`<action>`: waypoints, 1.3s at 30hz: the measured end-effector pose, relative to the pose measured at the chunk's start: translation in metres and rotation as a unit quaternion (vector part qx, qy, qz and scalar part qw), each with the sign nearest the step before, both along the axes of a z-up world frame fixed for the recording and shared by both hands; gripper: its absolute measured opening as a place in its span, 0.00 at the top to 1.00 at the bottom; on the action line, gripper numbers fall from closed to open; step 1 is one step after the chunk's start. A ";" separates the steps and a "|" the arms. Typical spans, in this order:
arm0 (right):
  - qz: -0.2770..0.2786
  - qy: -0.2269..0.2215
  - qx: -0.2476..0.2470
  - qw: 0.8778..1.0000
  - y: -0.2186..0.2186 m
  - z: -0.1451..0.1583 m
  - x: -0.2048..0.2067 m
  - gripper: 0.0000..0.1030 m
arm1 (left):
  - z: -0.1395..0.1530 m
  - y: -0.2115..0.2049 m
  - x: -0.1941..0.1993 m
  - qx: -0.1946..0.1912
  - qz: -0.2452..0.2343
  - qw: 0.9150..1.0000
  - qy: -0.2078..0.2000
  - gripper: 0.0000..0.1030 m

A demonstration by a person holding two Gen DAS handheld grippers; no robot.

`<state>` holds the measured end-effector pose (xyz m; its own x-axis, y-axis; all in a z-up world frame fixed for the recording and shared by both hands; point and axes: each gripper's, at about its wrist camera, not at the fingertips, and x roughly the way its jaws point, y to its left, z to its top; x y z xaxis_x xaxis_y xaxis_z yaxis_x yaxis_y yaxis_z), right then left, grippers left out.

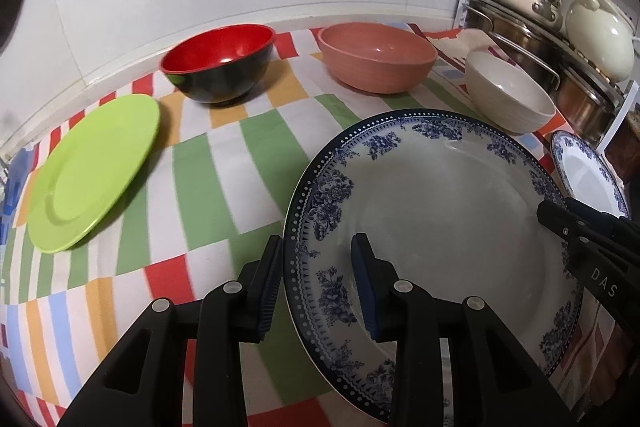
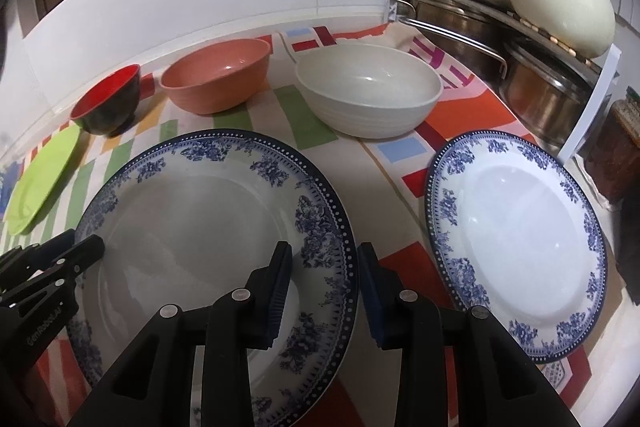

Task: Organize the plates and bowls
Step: 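Close the left gripper on the blue-and-white plate rim while the right gripper grips it too, then lift and carry the blue-and-white plate toward the sink side with both grippers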

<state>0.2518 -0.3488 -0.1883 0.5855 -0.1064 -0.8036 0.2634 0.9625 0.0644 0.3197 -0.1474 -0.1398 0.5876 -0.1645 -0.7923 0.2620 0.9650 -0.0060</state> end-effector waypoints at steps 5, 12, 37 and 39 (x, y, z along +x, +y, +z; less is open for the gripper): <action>0.012 -0.007 -0.004 1.000 0.016 0.013 -0.002 0.66 | 0.010 0.020 -0.008 -0.004 0.014 1.000 -0.008 0.66; 0.038 -0.020 -0.006 0.999 0.048 0.035 -0.005 0.66 | 0.027 0.058 -0.025 -0.009 0.042 0.999 -0.022 0.66; 0.169 -0.033 0.004 0.985 0.208 0.060 -0.015 0.66 | 0.037 0.215 -0.091 0.009 0.173 0.985 -0.026 0.66; 0.181 -0.031 0.006 0.983 0.220 0.059 -0.017 0.66 | 0.035 0.226 -0.097 0.011 0.184 0.983 -0.023 0.66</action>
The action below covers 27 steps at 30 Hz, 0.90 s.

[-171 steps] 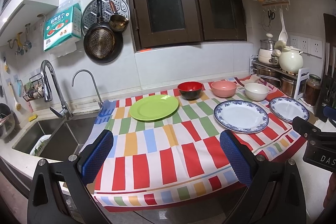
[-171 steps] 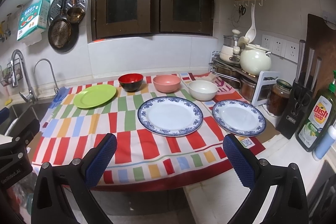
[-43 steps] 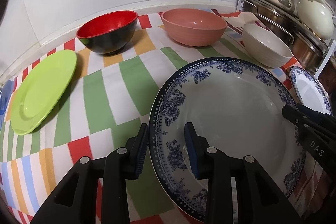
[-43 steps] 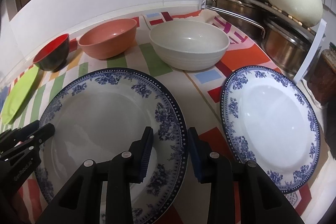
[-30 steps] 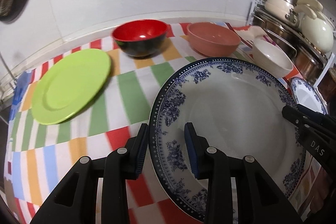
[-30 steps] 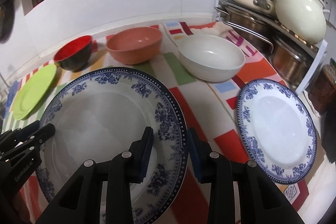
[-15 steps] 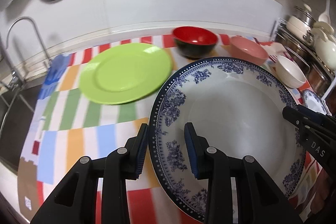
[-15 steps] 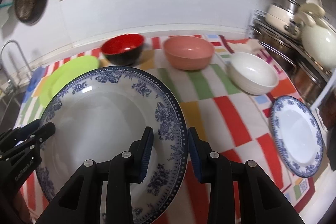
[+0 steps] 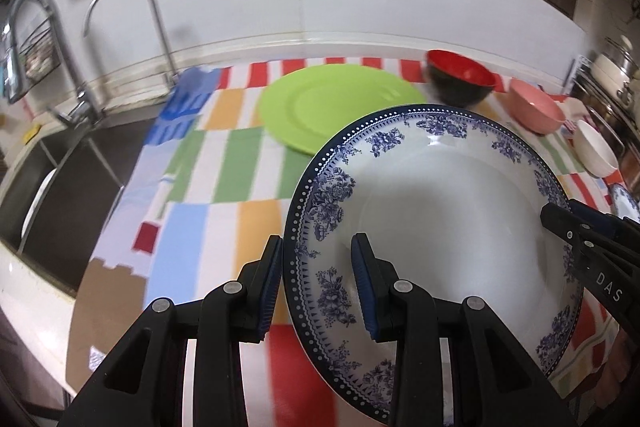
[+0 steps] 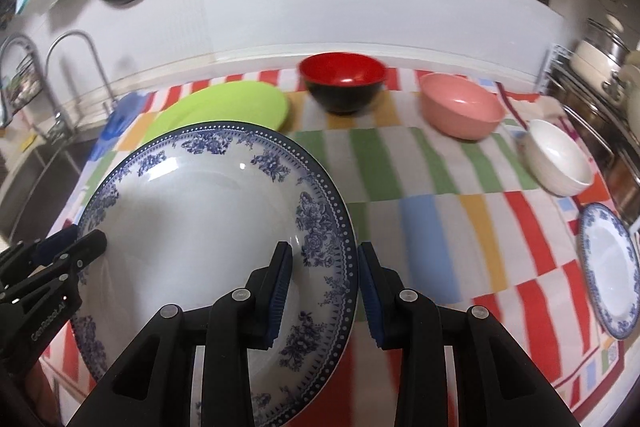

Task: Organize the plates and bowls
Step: 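Lift and carry the blue-and-white plate toward the sink side with both grippers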

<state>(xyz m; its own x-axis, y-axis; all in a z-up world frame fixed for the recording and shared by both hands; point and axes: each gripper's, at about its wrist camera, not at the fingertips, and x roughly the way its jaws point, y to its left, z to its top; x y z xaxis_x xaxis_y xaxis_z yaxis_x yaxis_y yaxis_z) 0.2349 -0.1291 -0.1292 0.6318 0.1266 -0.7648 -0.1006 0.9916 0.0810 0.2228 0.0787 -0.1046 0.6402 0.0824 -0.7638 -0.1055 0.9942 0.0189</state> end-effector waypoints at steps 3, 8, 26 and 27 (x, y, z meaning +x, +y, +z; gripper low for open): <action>0.017 0.004 0.000 1.000 0.017 -0.001 -0.001 0.66 | -0.003 0.016 -0.009 0.001 0.016 1.000 0.005 0.66; 0.042 0.012 0.001 0.999 0.043 -0.007 -0.002 0.66 | -0.009 0.038 -0.020 0.000 0.039 0.999 0.013 0.66; 0.096 0.050 -0.007 0.994 0.100 -0.033 -0.004 0.66 | -0.040 0.082 -0.040 -0.005 0.080 0.996 0.048 0.66; 0.098 0.052 -0.008 0.994 0.100 -0.034 -0.004 0.66 | -0.041 0.083 -0.040 -0.005 0.080 0.996 0.049 0.66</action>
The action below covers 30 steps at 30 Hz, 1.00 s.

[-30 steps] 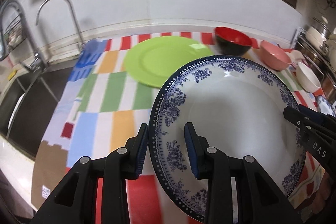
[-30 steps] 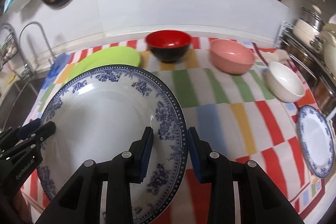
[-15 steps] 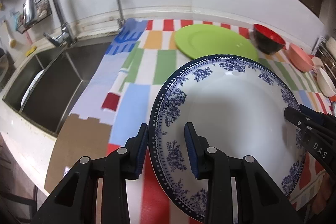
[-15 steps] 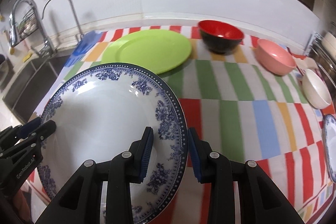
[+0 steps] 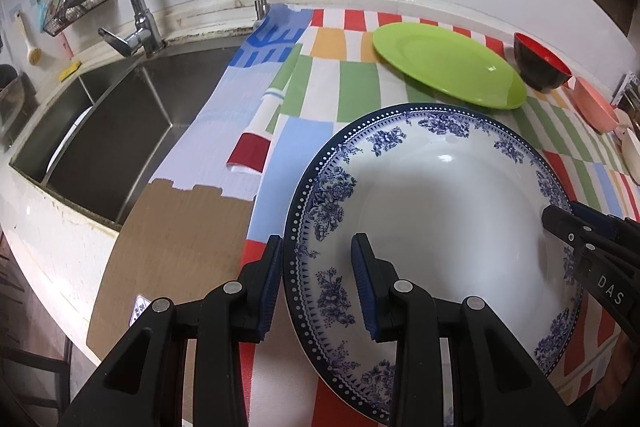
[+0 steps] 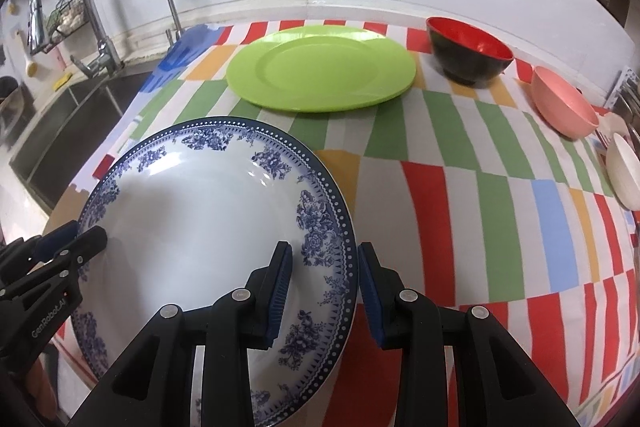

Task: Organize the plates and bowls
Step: 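Lift and carry the blue-and-white plate toward the sink side with both grippers, then lower the blue-and-white plate onto the cloth and open both grippers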

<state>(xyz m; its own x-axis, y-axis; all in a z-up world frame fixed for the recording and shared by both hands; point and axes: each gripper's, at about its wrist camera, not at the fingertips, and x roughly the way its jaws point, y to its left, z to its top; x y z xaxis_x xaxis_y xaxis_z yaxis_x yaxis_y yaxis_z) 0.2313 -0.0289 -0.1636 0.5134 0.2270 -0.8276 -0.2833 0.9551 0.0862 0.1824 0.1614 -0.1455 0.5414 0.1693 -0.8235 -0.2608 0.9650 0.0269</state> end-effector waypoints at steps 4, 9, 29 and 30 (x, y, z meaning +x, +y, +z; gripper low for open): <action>0.003 0.007 -0.001 1.000 0.001 -0.003 0.002 0.66 | -0.004 0.001 0.000 -0.001 0.002 1.000 0.006 0.66; 0.006 0.014 -0.004 1.000 0.002 -0.006 0.003 0.66 | -0.009 0.002 0.002 -0.004 0.004 1.000 0.012 0.66; 0.002 0.008 -0.012 1.000 0.003 -0.003 0.005 0.65 | 0.005 0.000 0.003 0.033 0.005 0.999 -0.011 0.51; -0.002 0.001 -0.017 1.000 0.002 0.000 0.005 0.65 | 0.010 0.000 0.003 0.037 0.004 0.999 -0.020 0.49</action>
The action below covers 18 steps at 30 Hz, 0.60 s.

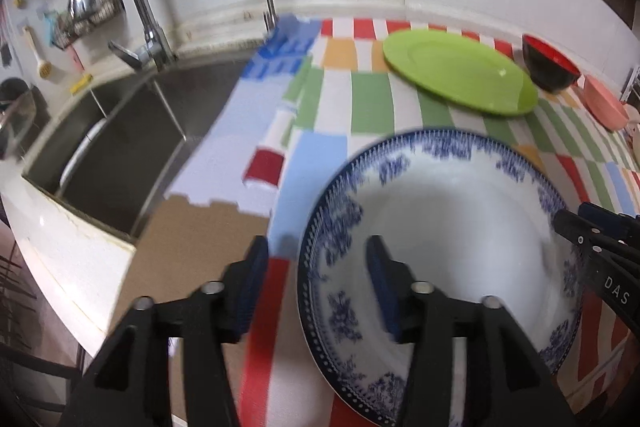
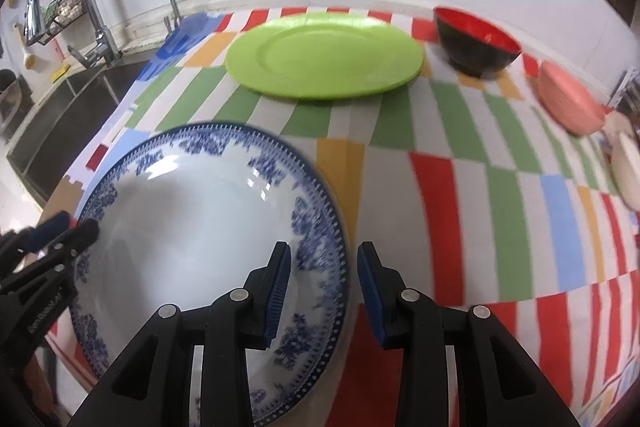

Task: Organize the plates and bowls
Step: 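Lower the blue-and-white plate onto the cloth and open both grippers, then move both grippers to the lime-green plate's rim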

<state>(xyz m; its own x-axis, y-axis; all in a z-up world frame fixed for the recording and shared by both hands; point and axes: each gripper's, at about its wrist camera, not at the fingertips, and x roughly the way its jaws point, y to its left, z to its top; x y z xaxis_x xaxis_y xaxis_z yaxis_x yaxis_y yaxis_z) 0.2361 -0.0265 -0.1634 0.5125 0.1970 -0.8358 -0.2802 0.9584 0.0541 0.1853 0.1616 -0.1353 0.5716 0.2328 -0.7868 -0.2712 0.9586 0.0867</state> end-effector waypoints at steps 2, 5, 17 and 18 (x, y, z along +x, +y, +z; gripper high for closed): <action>-0.004 -0.007 -0.001 1.000 -0.002 0.008 0.000 0.61 | 0.010 0.000 0.001 0.002 -0.004 1.000 -0.013 0.46; -0.012 -0.030 0.006 0.999 -0.005 0.024 0.000 0.50 | 0.023 0.001 0.004 0.001 -0.008 1.000 -0.030 0.38; -0.046 -0.124 0.009 0.991 -0.022 0.080 0.017 0.29 | 0.085 -0.008 0.026 0.043 -0.029 0.992 -0.118 0.16; -0.050 -0.132 0.007 0.990 -0.024 0.085 0.020 0.28 | 0.089 -0.008 0.029 0.044 -0.030 0.991 -0.123 0.16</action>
